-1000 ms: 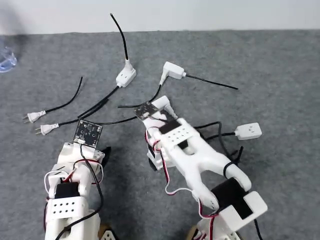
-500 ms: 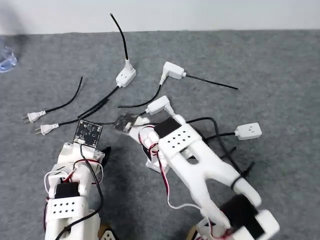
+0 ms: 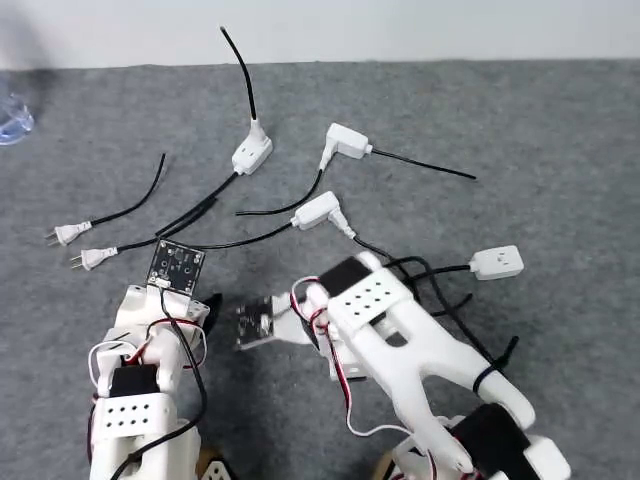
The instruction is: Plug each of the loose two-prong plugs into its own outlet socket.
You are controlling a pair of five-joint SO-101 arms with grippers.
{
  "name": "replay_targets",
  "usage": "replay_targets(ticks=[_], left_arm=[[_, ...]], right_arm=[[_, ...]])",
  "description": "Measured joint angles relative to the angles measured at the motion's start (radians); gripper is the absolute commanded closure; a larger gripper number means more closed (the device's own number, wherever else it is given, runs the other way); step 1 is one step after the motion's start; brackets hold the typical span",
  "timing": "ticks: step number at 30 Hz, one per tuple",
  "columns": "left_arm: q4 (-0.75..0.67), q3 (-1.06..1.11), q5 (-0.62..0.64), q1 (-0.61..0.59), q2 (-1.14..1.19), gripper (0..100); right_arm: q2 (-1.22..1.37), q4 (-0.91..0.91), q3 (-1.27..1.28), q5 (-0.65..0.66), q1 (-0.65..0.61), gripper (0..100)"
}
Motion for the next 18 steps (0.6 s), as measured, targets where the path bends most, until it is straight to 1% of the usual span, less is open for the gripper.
replay_targets(ticks=[5,8,15,18], left_arm=[[0.000,0.000,0.000,0.000,0.000,71],[0.000,0.000,0.000,0.000,0.000,71],[0.000,0.000,0.000,0.000,0.000,71],[0.000,0.000,0.000,0.000,0.000,71]], right_arm=[[0.000,-0.146,0.037,0.041,0.000,72.2],[0.000,-0.184,0.046,0.046,0.000,72.2],[-0.038,-0.180,0.046,0.046,0.018,72.2],[-0.123,-0.115,0.037,-0.021,0.051,72.2]])
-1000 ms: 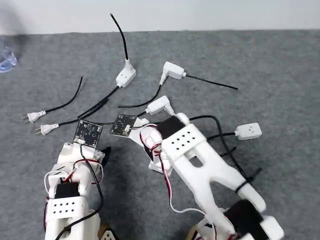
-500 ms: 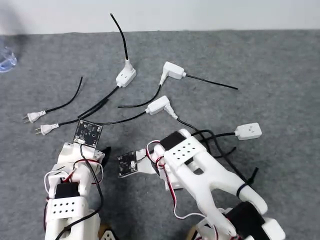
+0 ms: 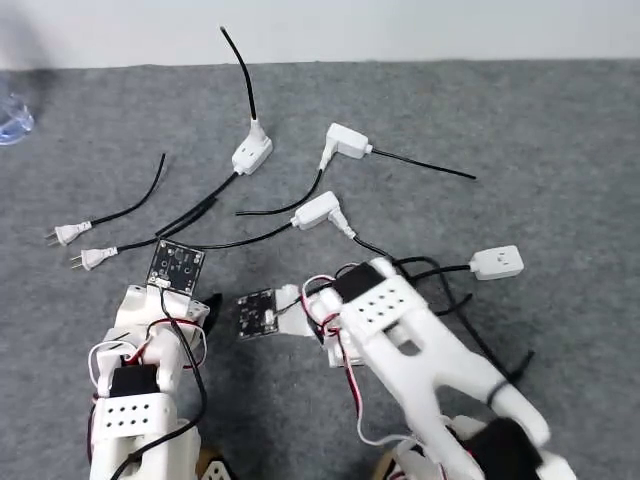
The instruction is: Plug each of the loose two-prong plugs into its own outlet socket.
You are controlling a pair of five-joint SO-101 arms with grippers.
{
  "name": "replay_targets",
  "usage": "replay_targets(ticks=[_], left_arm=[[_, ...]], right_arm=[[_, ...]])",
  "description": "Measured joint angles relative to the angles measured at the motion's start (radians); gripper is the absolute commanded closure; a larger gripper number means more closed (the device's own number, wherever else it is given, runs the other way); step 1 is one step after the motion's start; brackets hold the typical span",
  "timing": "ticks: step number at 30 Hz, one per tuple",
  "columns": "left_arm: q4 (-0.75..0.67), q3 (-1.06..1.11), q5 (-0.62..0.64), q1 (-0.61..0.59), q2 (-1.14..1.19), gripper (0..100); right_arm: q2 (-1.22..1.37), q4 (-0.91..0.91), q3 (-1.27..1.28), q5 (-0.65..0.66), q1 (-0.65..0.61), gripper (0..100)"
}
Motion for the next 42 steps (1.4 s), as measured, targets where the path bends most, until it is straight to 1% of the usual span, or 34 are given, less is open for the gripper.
replay_targets(ticks=[3,6,9,12,15,17,19,22,24,27,31,34,39,42], left_arm=[[0.000,0.000,0.000,0.000,0.000,71],[0.000,0.000,0.000,0.000,0.000,71],[0.002,0.000,0.035,0.000,0.000,71],[0.015,-0.009,0.037,-0.040,0.000,71],[0.049,-0.086,0.037,-0.147,0.000,71],[0.115,-0.178,0.035,-0.242,0.000,71],[0.213,-0.302,-0.012,-0.313,0.000,71],[0.399,-0.526,-0.140,-0.338,0.041,71],[0.512,-0.684,-0.199,-0.350,0.114,71],[0.663,-0.937,-0.249,-0.345,0.293,71],[0.879,-1.293,-0.364,-0.316,0.618,71],[1.002,-1.556,-0.462,-0.318,0.864,71],[1.148,-1.933,-0.692,-0.319,1.220,71],[1.155,-2.094,-0.755,-0.328,1.379,71]], right_arm=[[-0.110,0.000,-0.012,-0.137,0.058,72.2],[-0.189,-0.066,0.025,-0.318,0.130,72.2],[-0.224,-0.180,0.127,-0.482,0.195,72.2],[-0.230,-0.350,0.284,-0.575,0.204,72.2],[-0.232,-0.552,0.457,-0.574,0.199,72.2],[-0.239,-0.654,0.517,-0.569,0.198,72.2],[-0.241,-0.671,0.519,-0.565,0.198,72.2],[-0.241,-0.671,0.520,-0.563,0.198,72.2],[-0.241,-0.674,0.520,-0.560,0.198,72.2],[-0.241,-0.677,0.520,-0.557,0.198,72.2],[-0.241,-0.677,0.520,-0.557,0.198,72.2],[-0.241,-0.677,0.520,-0.557,0.198,72.2],[-0.241,-0.677,0.520,-0.557,0.198,72.2],[-0.241,-0.689,0.520,-0.557,0.198,72.2]])
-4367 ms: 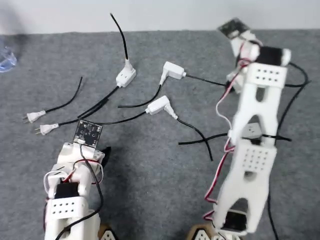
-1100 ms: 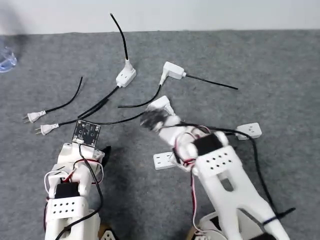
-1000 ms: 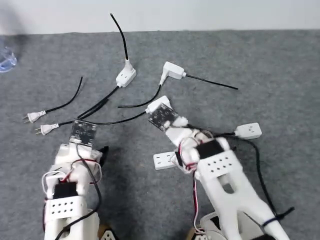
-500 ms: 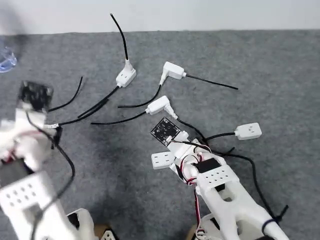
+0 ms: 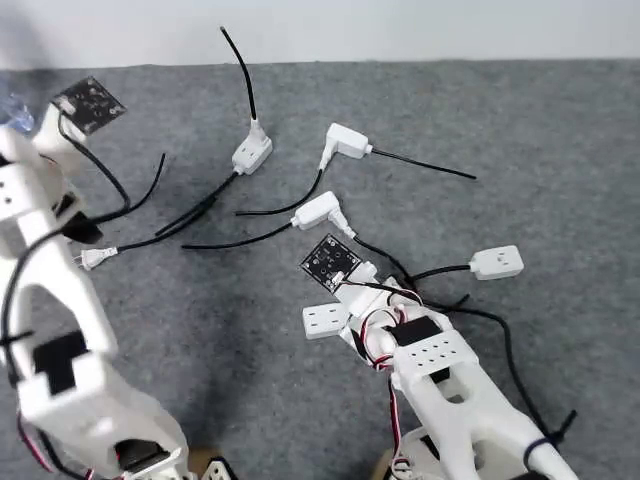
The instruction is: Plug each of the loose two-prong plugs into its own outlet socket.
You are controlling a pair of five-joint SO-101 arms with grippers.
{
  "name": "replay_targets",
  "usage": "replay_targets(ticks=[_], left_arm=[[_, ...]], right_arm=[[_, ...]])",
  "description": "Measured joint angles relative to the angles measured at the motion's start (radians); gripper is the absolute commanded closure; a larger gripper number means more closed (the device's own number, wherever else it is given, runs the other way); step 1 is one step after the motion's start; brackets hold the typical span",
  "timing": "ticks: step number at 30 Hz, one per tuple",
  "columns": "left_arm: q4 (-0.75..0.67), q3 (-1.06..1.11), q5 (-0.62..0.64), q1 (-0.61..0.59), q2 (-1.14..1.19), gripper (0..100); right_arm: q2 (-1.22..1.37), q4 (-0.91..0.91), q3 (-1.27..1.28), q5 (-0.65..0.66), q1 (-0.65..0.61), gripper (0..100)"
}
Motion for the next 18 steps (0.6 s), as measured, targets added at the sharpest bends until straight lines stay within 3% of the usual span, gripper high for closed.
replay_targets(ticks=[18], left_arm=[[-0.021,-0.068,-0.301,-0.032,0.425,71]], right_arm=[[0.000,-0.029,0.015,0.002,-0.002,72.2]])
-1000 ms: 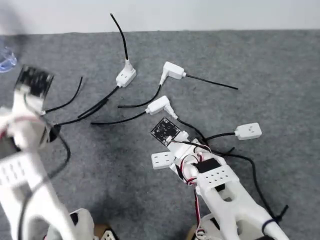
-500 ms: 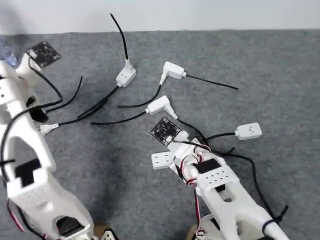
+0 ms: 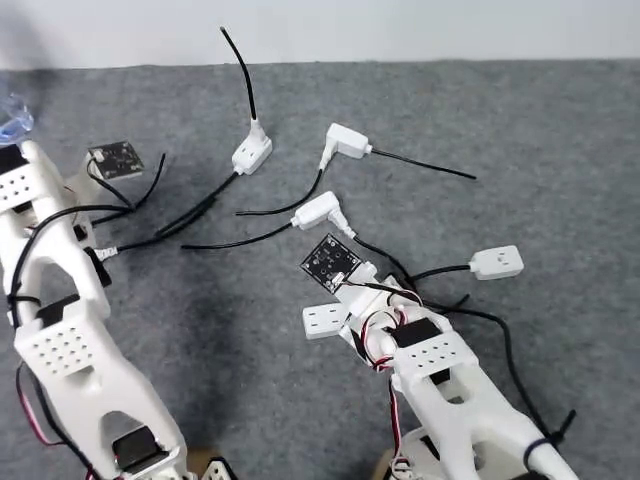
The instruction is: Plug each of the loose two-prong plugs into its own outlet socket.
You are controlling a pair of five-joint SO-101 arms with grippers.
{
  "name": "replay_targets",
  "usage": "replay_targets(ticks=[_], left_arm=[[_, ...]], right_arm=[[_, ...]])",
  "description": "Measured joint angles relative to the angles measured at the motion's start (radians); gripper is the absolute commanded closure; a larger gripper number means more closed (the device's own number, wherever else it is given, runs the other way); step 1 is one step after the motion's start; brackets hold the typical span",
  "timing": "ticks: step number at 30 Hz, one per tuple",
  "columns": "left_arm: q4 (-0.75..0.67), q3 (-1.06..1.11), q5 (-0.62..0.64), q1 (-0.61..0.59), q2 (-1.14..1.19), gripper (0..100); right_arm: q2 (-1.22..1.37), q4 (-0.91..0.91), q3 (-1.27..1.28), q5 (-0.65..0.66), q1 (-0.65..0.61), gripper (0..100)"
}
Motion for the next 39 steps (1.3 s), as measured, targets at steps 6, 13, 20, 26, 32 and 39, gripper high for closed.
replay_targets(ticks=[6,13,20,26,32,39], left_arm=[[-0.118,0.000,-0.006,-0.002,0.057,71],[-0.249,0.000,-0.012,-0.017,0.117,71],[-0.265,-0.060,-0.012,-0.048,0.218,71],[-0.259,-0.178,-0.011,-0.052,0.310,87],[-0.176,-0.255,-0.012,-0.051,0.351,99],[0.014,-0.402,-0.014,-0.046,0.379,99]], right_arm=[[0.000,0.000,0.000,0.000,0.000,72.2],[0.000,0.000,0.000,0.000,0.000,72.2],[0.000,0.000,0.000,0.000,0.000,72.2],[0.000,0.000,0.000,0.000,0.000,72.2],[0.000,0.000,0.000,0.000,0.000,72.2],[0.000,-0.015,0.000,0.000,0.000,72.2]])
